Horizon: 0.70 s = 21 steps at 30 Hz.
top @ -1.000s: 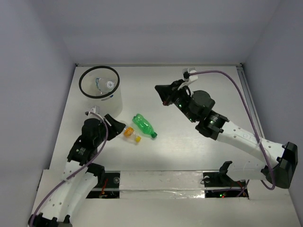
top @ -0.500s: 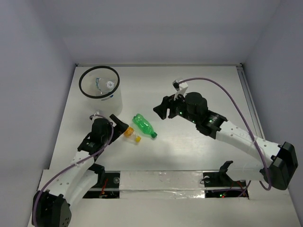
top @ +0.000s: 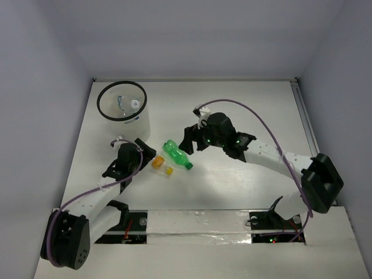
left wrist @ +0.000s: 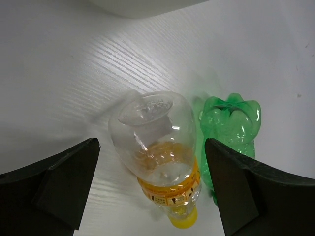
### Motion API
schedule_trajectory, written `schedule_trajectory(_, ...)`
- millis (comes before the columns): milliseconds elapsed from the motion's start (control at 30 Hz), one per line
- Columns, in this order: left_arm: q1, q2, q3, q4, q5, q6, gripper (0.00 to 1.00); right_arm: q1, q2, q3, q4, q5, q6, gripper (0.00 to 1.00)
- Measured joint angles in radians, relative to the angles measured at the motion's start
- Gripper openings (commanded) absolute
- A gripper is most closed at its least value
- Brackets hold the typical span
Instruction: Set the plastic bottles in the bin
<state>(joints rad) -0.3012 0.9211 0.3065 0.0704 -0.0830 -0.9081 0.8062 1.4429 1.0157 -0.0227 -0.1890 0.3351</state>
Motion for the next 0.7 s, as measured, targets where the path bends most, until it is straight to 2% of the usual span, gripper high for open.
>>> schedule_trajectory(133,0.0,0.061,-0.006,0.045,-0.005,-0.004,0.82,0.0,0.103,0.04,-0.002,-0.011,0.0,0.87)
schedule_trajectory(200,0.0,0.077,-0.008,0.067,-0.006,-0.008,0.73,0.0,0.15,0.063,-0.004,-0.021,0.0,0.87)
schedule_trajectory(333,0.0,0.08,-0.018,0.097,-0.015,-0.01,0.64,0.0,0.239,0.134,-0.026,-0.029,-0.005,0.89)
schedule_trajectory(367,0.0,0.08,-0.018,0.101,-0.02,-0.01,0.56,0.0,0.265,0.162,-0.038,-0.031,-0.008,0.89)
schedule_trajectory(400,0.0,0.08,-0.019,0.106,-0.025,-0.011,0.53,0.0,0.293,0.192,-0.047,-0.031,-0.012,0.89)
schedule_trajectory(567,0.0,0.079,-0.019,0.122,-0.049,-0.004,0.44,-0.001,0.397,0.302,-0.091,-0.029,-0.038,0.89)
schedule_trajectory(700,0.0,0.027,-0.019,0.095,-0.05,0.02,0.44,-0.002,0.49,0.382,-0.137,-0.029,-0.061,0.88)
